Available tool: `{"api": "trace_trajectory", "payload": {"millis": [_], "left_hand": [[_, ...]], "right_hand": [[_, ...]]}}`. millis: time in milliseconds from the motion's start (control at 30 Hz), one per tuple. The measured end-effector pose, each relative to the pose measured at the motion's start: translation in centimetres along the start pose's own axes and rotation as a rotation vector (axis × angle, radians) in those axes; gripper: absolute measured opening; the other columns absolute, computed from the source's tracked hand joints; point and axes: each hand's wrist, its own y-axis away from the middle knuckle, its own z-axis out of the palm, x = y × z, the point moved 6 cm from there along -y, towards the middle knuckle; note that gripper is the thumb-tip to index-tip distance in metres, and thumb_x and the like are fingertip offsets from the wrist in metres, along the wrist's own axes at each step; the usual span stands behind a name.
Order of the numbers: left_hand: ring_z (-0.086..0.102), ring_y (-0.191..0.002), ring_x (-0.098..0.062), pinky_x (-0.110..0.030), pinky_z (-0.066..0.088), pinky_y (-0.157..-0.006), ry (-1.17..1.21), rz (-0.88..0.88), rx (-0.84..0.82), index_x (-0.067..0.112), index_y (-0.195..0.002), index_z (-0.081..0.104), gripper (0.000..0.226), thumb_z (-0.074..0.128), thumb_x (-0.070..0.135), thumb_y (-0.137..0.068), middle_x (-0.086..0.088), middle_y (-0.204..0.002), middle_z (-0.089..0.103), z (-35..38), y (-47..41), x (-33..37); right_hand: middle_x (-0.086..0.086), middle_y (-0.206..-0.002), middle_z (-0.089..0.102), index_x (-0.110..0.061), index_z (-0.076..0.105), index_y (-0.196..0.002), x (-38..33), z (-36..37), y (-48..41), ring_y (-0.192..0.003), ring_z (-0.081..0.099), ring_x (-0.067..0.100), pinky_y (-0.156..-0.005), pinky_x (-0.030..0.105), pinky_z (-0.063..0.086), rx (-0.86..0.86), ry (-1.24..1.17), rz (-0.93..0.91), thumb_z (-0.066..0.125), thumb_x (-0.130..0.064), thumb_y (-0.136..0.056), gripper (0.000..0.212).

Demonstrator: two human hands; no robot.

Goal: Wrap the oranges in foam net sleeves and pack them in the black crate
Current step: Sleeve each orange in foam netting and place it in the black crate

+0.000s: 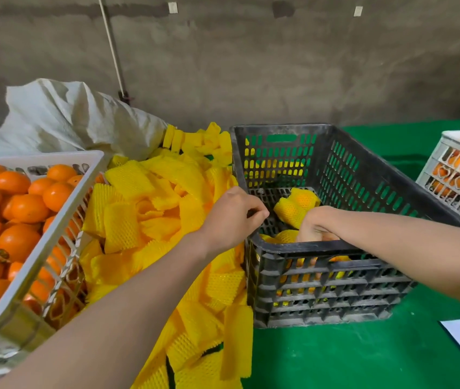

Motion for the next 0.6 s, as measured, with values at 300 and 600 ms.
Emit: {"api": "trace_trajectory", "payload": {"millis": [300,600], "left_hand": [[0.049,-0.101,-0.017,-0.025,0.035,-0.085,-0.003,0.009,-0.02,0.008,-0.092,0.071,0.026,0.054,0.026,-0.096,-0.003,-0.096,0.07,0.1,0.3,-0.2],[0.056,-0.115,-0.016,-0.021,0.041,-0.094,0.282,-0.106,-0.019,0.005,-0.106,0.07,0.019,0.059,0.012,-0.093,-0.007,-0.121,0.064,-3.3,2.1,-1.6]], "right_hand": [[0.011,-0.135,0.042,-0.009,0.043,-0.136,-0.6,-0.7,1.0,-0.089,0.048,0.014,-0.065,0.026,0.046,0.187,-0.153,-0.043,0.051,-0.036,-0.095,0.05],[0.002,-0.091,0.068,-0.01,0.068,-0.09,-1.9,-7.2,11.5,-0.081,0.059,0.015,-0.076,0.028,0.047,1.617,-0.747,-0.217,0.056,-0.016,-0.089,0.013]]}}
